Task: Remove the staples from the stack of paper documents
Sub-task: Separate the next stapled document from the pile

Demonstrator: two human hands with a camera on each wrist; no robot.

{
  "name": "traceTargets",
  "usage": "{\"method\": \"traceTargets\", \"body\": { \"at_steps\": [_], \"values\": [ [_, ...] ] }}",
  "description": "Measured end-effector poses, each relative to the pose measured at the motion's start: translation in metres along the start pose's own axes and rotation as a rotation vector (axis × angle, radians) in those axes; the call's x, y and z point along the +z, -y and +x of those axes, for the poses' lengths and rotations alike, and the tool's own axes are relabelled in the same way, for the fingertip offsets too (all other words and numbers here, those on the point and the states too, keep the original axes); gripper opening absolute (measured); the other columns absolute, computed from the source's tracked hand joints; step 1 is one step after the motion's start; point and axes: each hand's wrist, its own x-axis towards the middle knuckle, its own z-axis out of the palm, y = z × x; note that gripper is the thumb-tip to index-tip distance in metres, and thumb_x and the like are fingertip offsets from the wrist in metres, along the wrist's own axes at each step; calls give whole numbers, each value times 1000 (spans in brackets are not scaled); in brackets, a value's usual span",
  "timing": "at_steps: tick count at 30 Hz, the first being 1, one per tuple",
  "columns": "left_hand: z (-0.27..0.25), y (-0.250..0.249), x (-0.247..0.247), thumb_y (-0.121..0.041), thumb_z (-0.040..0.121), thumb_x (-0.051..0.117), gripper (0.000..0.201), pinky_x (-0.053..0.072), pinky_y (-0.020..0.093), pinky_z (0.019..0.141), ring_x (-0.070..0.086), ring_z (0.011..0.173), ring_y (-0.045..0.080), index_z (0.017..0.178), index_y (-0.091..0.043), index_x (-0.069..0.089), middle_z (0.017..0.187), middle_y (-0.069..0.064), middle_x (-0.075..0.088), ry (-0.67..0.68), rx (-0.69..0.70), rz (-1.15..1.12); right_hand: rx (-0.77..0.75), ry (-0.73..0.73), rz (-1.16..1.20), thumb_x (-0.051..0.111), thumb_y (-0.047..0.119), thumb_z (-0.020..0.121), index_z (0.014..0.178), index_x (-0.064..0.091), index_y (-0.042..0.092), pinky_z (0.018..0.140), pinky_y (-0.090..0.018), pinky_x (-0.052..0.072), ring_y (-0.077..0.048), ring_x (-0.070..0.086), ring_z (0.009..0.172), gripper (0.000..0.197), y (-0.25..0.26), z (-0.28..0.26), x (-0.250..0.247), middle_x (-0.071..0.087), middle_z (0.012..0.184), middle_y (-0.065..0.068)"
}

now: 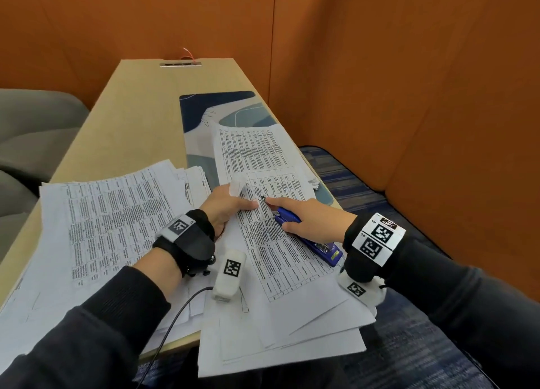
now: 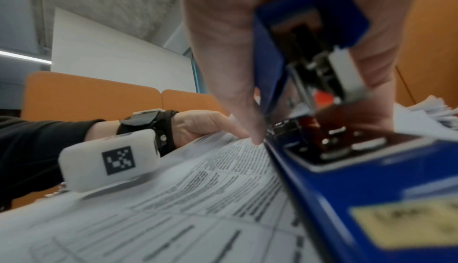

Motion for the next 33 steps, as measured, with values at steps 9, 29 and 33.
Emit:
{"method": "traceTargets", "body": {
  "at_steps": [9,29,33],
  "values": [
    [-2,-9,-5,8,77,70,36,58,41,75,71,87,31,110,-5,66,98,17,72,104,15,22,-81,36,402,46,30,103,151,27,37,111,-32,32,-21,45,132,53,-7,8,-6,43,148,0],
    [8,-59,20,-1,84,64,29,56,45,85,72,89,28,112,-7,63,103,15,72,-32,45,61,-75,-417,-191,37,33,105,154,12,42,54,-16,41,-3,54,60,56,-28,-22,-42,60,105,7],
    [20,-63,-1,-6,78,63,35,54,48,89,68,96,32,112,-14,60,109,15,68,-60,86,232,205,-418,221,39,35,104,152,27,34,87,-20,48,-16,65,105,50,-99,-35,-74,55,139,-1]
  ]
}}
